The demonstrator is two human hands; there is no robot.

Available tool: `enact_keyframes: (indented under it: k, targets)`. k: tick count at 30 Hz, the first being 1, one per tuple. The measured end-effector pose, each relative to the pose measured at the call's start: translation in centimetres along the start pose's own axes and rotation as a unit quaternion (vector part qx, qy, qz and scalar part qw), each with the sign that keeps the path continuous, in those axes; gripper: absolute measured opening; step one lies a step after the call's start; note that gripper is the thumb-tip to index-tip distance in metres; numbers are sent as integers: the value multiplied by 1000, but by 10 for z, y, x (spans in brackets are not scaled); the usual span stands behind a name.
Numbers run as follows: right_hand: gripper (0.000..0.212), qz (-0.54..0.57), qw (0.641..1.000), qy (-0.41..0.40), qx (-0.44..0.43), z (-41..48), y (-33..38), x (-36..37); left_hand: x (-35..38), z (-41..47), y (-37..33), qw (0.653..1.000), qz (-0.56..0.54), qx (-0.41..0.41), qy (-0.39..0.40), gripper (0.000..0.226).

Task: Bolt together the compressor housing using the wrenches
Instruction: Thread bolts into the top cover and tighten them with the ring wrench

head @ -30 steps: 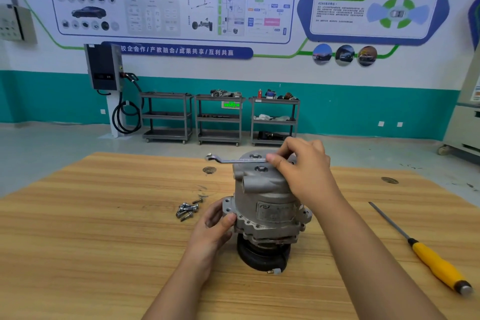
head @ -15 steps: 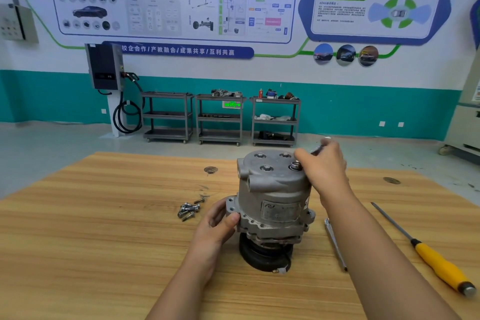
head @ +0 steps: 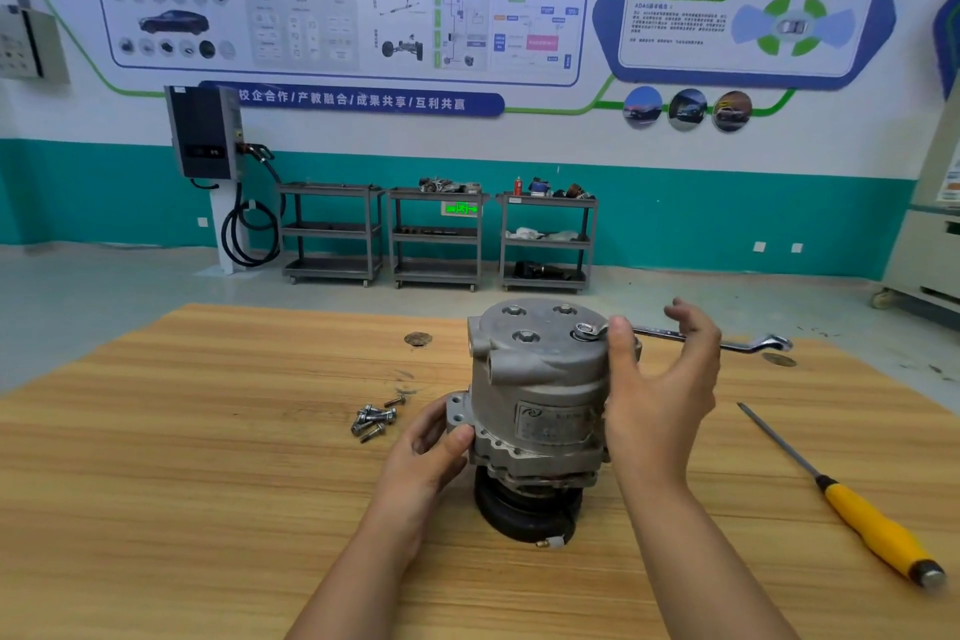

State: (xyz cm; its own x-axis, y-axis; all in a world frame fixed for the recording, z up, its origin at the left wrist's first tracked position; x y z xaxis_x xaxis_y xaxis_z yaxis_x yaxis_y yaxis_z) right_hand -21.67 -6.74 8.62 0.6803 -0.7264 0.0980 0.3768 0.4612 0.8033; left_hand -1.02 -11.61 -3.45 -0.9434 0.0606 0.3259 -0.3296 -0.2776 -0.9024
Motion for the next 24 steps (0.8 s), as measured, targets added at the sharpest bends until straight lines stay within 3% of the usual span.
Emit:
enact_keyframes:
  k: [5, 9, 14, 18, 20, 24]
  targets:
    - [27, -48, 987, 19, -155, -20, 2, -17, 1, 0, 0, 1000, 0, -2, -5, 64]
    - [39, -23, 970, 97, -223, -43, 0, -13, 2, -1, -1, 1000, -4, -1, -9, 55]
    - [26, 42, 958, 149, -240, -59, 1, -9, 1, -2, -1, 1000, -9, -3, -10, 57]
    - [18, 167, 970, 135, -115, -42, 6, -11, 0, -1, -1, 1000, -11, -5, -15, 59]
    - [23, 146, 969, 174, -99, -29, 12, -7, 1, -2, -3, 1000, -14, -5, -16, 59]
    - [23, -13, 951, 273, -141, -8, 26, 11, 4, -3, -5, 1000, -15, -3, -7, 57]
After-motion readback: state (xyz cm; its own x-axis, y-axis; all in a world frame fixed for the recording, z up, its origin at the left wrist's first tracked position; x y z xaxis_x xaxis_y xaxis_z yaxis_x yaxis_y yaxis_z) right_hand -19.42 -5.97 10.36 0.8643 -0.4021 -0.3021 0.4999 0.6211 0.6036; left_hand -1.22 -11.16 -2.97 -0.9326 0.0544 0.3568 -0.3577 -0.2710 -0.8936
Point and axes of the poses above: each hand's wrist, its own z-axis towards the middle knuckle, its own x-axis out of the palm, y = z × x, the point moved 5 cm from there along z, towards the middle knuckle, and after that the axes turned 7 degrees about x, right-handed, at the moved point
